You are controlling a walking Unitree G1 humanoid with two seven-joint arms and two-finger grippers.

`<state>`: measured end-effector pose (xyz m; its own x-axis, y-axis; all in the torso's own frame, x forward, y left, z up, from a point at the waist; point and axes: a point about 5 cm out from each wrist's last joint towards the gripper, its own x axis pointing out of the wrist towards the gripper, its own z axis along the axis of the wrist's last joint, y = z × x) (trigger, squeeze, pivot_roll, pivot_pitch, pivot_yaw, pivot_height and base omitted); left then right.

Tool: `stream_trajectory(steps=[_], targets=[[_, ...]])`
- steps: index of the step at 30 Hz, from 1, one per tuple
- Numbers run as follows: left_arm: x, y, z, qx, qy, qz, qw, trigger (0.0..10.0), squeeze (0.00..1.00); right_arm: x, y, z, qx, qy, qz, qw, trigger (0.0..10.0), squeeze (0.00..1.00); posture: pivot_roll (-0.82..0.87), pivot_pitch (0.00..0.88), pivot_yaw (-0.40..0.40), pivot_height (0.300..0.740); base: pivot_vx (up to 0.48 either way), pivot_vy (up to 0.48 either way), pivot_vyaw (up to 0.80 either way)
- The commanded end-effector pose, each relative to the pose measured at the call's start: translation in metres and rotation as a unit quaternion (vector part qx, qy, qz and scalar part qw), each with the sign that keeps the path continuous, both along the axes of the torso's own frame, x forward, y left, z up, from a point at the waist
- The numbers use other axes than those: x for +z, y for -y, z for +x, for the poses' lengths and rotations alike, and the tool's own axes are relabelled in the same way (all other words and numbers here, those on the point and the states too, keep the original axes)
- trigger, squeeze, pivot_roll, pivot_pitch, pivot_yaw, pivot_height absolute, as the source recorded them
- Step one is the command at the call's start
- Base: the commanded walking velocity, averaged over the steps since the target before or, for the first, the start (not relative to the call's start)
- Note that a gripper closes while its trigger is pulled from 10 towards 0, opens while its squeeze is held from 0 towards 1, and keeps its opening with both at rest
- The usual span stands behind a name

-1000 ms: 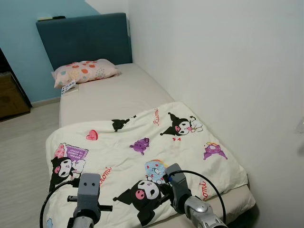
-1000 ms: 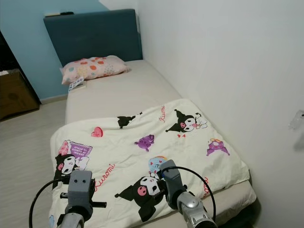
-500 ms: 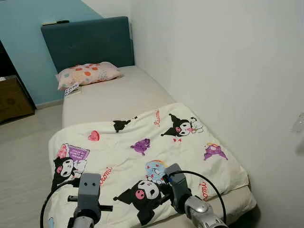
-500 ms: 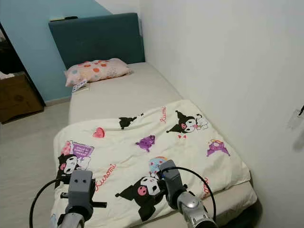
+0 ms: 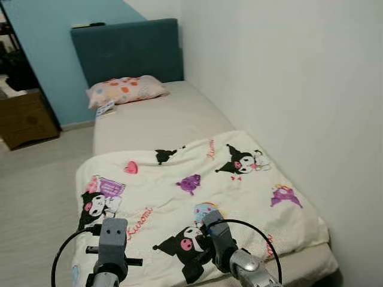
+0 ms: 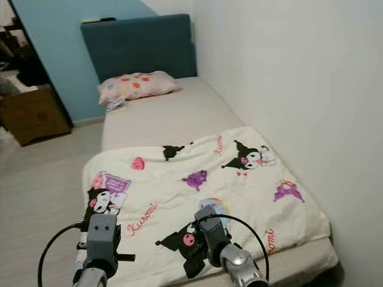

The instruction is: Clean up the room

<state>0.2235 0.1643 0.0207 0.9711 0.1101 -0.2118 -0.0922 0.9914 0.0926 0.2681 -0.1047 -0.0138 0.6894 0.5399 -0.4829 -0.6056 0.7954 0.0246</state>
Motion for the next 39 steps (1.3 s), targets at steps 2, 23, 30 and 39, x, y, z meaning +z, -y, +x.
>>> stream_trajectory(steps=[2,23,30,39], targets=[[-0.0037,-0.0008,-0.0022,-0.004,-0.008,0.005,1.0,10.0,0.0,0.0016,-0.0037,-0.0013,0.01,0.008,0.013,1.0,10.0,0.0,-0.07,0.0,0.013,0.74,0.0,0.0,0.8],[-0.0025,0.0072,-0.0021,-0.03,-0.006,0.012,0.999,10.0,0.0,0.0008,0.0008,-0.001,-0.017,0.003,0.025,1.0,10.0,0.0,-0.08,0.0,0.016,0.74,0.0,-0.175,0.27],[-0.0051,0.0045,-0.0029,-0.012,-0.013,-0.001,1.0,10.0,0.0,-0.0005,0.002,-0.0014,-0.015,0.0,0.015,1.0,10.0,0.0,-0.07,0.0,0.014,0.74,0.0,-0.274,0.0],[-0.0057,0.0024,-0.005,-0.006,-0.013,-0.006,1.0,10.0,0.0,-0.0002,0.0006,-0.0016,-0.001,0.005,0.004,1.0,10.0,0.0,-0.07,0.0,0.009,0.74,0.0,0.0,0.0]])
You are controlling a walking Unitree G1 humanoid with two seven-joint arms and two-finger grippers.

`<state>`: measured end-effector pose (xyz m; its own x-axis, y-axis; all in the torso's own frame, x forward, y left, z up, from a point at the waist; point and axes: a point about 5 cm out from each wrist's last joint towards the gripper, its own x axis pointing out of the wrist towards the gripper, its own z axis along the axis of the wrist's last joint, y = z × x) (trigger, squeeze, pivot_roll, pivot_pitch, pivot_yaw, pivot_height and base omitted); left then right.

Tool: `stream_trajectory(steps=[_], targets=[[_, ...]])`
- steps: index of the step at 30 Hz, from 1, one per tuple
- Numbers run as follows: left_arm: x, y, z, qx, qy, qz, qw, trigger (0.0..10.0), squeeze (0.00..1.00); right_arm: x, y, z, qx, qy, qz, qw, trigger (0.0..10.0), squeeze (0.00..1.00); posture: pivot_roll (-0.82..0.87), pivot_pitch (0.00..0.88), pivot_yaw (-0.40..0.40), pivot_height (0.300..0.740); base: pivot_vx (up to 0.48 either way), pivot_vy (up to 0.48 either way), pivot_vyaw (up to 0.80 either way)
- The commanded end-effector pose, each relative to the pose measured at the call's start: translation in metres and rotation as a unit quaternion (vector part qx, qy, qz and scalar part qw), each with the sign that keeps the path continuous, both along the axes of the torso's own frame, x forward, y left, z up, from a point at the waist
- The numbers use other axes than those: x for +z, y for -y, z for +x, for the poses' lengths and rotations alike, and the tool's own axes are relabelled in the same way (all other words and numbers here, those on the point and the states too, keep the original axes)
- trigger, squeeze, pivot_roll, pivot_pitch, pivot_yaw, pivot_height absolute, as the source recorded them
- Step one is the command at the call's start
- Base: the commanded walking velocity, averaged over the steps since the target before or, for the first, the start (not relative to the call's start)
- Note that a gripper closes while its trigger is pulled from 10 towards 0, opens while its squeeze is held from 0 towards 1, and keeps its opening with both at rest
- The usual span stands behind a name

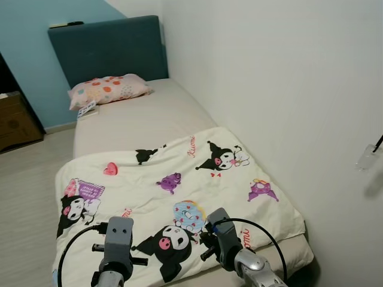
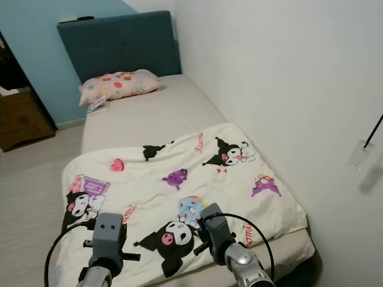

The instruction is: Clean up the room

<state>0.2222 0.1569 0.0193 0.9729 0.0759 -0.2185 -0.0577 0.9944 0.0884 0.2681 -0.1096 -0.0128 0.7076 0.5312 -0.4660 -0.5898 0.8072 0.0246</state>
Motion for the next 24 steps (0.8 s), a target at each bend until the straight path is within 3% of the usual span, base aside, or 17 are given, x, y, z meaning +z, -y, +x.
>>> stream_trajectory(steps=[1,5,8,18,24], targets=[[-0.0042,-0.005,-0.0037,0.011,-0.01,-0.004,1.0,10.0,0.0,-0.0012,-0.0043,-0.0017,0.009,-0.003,-0.002,1.0,10.0,0.0,-0.07,0.0,0.009,0.74,0.0,0.0,0.0],[-0.0039,-0.0052,-0.0041,0.012,-0.009,-0.002,1.0,10.0,0.0,0.0005,-0.007,-0.0014,0.027,0.007,-0.008,1.0,10.0,0.0,-0.07,0.0,0.008,0.74,0.0,0.0,0.0],[-0.0033,-0.0047,-0.0042,0.007,-0.006,-0.001,1.0,10.0,0.0,0.0002,-0.0093,-0.0026,0.038,0.008,-0.009,0.999,10.0,0.0,-0.07,0.0,0.008,0.74,0.0,0.0,0.8],[-0.0022,-0.0027,-0.0051,0.002,-0.005,0.002,1.0,10.0,0.0,-0.0013,-0.0106,-0.0053,0.043,0.005,-0.007,0.999,10.0,0.0,-0.07,0.0,0.011,0.74,0.0,-0.48,0.8],[-0.004,-0.0066,-0.0061,0.017,-0.01,-0.007,1.0,10.0,0.0,-0.0021,-0.0089,-0.0067,0.043,0.006,-0.007,0.999,10.0,0.0,-0.07,0.0,0.007,0.74,0.0,0.0,0.0]])
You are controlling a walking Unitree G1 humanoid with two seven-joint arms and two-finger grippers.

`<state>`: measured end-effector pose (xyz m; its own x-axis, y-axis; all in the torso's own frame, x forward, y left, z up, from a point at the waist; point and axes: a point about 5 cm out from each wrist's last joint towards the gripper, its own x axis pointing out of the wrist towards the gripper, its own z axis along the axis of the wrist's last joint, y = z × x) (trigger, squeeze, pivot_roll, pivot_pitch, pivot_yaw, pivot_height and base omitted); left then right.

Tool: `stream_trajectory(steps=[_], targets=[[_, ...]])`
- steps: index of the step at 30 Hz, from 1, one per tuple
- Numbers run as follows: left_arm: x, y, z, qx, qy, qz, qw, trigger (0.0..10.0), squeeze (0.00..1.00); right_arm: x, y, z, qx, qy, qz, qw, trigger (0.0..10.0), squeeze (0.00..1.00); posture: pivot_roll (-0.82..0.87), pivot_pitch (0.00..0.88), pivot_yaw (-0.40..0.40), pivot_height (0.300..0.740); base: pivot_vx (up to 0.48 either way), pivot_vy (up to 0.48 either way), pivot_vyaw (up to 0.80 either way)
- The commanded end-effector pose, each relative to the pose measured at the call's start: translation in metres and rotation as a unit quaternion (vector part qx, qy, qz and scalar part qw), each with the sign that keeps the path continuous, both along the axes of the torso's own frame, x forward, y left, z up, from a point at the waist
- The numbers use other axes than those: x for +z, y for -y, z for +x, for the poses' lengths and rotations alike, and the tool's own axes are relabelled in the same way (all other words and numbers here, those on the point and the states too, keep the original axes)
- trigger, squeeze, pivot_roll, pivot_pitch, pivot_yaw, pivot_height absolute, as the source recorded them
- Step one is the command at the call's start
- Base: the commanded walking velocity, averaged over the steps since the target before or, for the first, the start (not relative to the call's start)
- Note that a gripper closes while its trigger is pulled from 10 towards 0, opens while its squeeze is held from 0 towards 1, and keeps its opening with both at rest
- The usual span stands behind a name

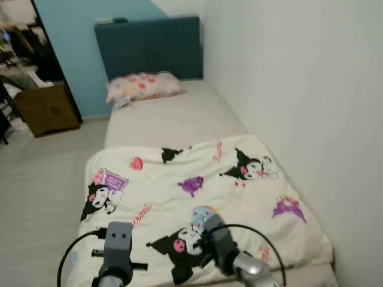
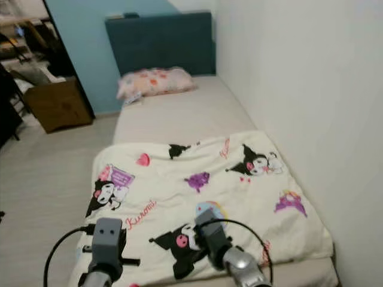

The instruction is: Clean up the room

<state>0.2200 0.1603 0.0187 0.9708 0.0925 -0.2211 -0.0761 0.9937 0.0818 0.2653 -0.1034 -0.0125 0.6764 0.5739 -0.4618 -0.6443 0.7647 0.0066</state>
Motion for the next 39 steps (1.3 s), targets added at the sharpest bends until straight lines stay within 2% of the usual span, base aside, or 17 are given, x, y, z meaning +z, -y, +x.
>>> stream_trajectory(steps=[1,14,24,25,26,27,29,31,39], targets=[[-0.003,-0.003,-0.004,0.008,-0.009,-0.004,1.0,10.0,0.0,-0.002,-0.003,-0.004,0.009,-0.002,-0.001,1.0,10.0,0.0,-0.07,0.0,0.007,0.74,0.0,0.0,0.0],[-0.003,-0.005,-0.006,0.009,-0.008,-0.007,1.0,10.0,0.0,-0.003,-0.002,-0.004,0.004,-0.006,-0.003,1.0,10.0,0.0,-0.07,0.0,0.006,0.74,0.0,0.0,0.0],[-0.005,-0.004,-0.007,0.01,-0.017,-0.027,0.999,10.0,0.0,-0.004,-0.002,-0.005,0.002,-0.008,-0.005,1.0,10.0,0.0,-0.07,0.0,0.004,0.74,0.0,0.0,0.0],[-0.012,-0.004,-0.008,-0.001,-0.041,-0.022,0.999,10.0,0.0,-0.006,0.007,0.001,-0.038,-0.009,-0.043,0.998,10.0,0.0,-0.07,0.0,0.003,0.74,0.0,0.0,0.0],[-0.014,-0.004,-0.008,-0.004,-0.048,-0.02,0.999,10.0,0.0,-0.006,0.009,0.002,-0.049,-0.009,-0.054,0.997,10.0,0.0,-0.07,0.0,0.003,0.74,0.0,0.0,0.0],[-0.014,-0.004,-0.008,-0.004,-0.048,-0.02,0.999,10.0,0.0,-0.006,0.009,0.002,-0.049,-0.009,-0.054,0.997,10.0,0.0,-0.07,0.0,0.003,0.74,0.0,0.0,0.0],[-0.016,-0.006,-0.008,-0.003,-0.051,-0.007,0.999,10.0,0.0,-0.005,0.017,0.007,-0.094,-0.011,-0.055,0.994,10.0,0.0,-0.07,0.0,0.001,0.74,0.0,0.0,0.0],[-0.016,-0.007,-0.007,-0.003,-0.05,-0.005,0.999,10.0,0.0,-0.004,0.02,0.009,-0.11,-0.011,-0.053,0.992,10.0,0.0,-0.07,0.0,0.001,0.74,0.0,0.0,0.0],[-0.014,-0.009,-0.002,-0.002,-0.042,-0.008,0.999,10.0,0.0,-0.001,0.027,0.015,-0.152,-0.017,-0.032,0.988,10.0,0.0,-0.08,0.0,0.003,0.74,0.0,0.0,0.0]])
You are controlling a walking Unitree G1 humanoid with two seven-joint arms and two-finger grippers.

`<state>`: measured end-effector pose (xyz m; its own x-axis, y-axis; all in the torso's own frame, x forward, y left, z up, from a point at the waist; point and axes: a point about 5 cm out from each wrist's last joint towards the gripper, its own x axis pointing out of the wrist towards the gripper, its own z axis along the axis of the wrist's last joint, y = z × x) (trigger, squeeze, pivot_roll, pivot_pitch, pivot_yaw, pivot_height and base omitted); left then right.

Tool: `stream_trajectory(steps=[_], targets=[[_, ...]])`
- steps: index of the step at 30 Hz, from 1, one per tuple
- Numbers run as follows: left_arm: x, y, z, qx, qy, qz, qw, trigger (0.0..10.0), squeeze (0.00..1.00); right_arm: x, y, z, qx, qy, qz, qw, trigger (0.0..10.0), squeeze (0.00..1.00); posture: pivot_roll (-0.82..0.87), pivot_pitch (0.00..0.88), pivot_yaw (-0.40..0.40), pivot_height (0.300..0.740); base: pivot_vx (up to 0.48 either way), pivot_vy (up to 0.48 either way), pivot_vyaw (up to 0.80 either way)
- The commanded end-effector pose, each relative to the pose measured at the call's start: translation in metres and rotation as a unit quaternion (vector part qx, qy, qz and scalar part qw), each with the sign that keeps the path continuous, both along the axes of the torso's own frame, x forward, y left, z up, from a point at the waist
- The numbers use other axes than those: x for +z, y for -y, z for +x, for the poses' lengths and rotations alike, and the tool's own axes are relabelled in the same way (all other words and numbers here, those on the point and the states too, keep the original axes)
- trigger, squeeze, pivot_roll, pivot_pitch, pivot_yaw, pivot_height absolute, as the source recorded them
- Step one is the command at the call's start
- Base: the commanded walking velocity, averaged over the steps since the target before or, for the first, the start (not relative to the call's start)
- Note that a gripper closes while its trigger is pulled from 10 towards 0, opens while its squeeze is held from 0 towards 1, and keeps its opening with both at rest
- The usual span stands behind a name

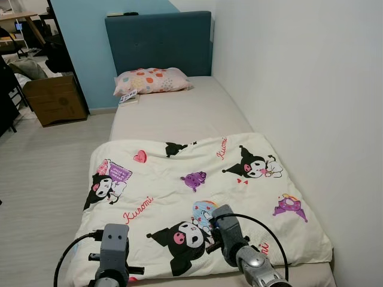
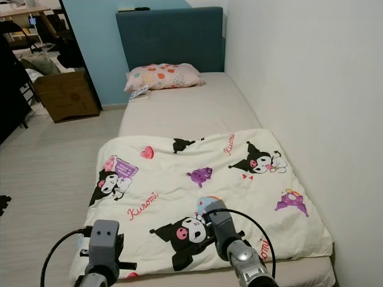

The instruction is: Clean up the room

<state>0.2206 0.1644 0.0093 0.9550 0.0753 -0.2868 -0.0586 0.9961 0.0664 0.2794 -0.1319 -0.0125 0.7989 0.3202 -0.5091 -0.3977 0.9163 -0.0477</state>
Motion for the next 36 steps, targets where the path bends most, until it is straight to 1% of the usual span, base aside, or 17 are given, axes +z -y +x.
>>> stream_trajectory(steps=[1,11,30,36], targets=[[-0.0032,-0.0047,-0.0018,0.004,-0.006,-0.001,1.0,10.0,0.0,-0.0004,-0.001,0.0006,-0.007,-0.007,0.008,1.0,10.0,0.0,-0.08,0.0,0.004,0.74,0.0,0.0,0.0],[-0.0023,-0.0017,-0.0005,0.0,-0.003,-0.012,1.0,10.0,0.0,-0.0015,-0.0026,-0.0002,-0.009,-0.011,0.011,1.0,10.0,0.0,-0.08,0.0,0.005,0.74,0.0,0.0,0.0],[-0.0027,-0.0011,-0.0006,-0.001,-0.003,-0.013,1.0,10.0,0.0,-0.0017,-0.0025,0.0001,-0.008,-0.016,0.011,1.0,10.0,0.0,-0.08,0.0,0.002,0.74,-0.273,0.0,0.0],[-0.0049,-0.0038,-0.0017,0.007,-0.012,-0.005,1.0,10.0,0.0,-0.002,-0.0029,-0.0003,-0.004,-0.017,0.01,1.0,10.0,0.0,-0.08,0.0,-0.001,0.74,0.0,0.0,0.0]])
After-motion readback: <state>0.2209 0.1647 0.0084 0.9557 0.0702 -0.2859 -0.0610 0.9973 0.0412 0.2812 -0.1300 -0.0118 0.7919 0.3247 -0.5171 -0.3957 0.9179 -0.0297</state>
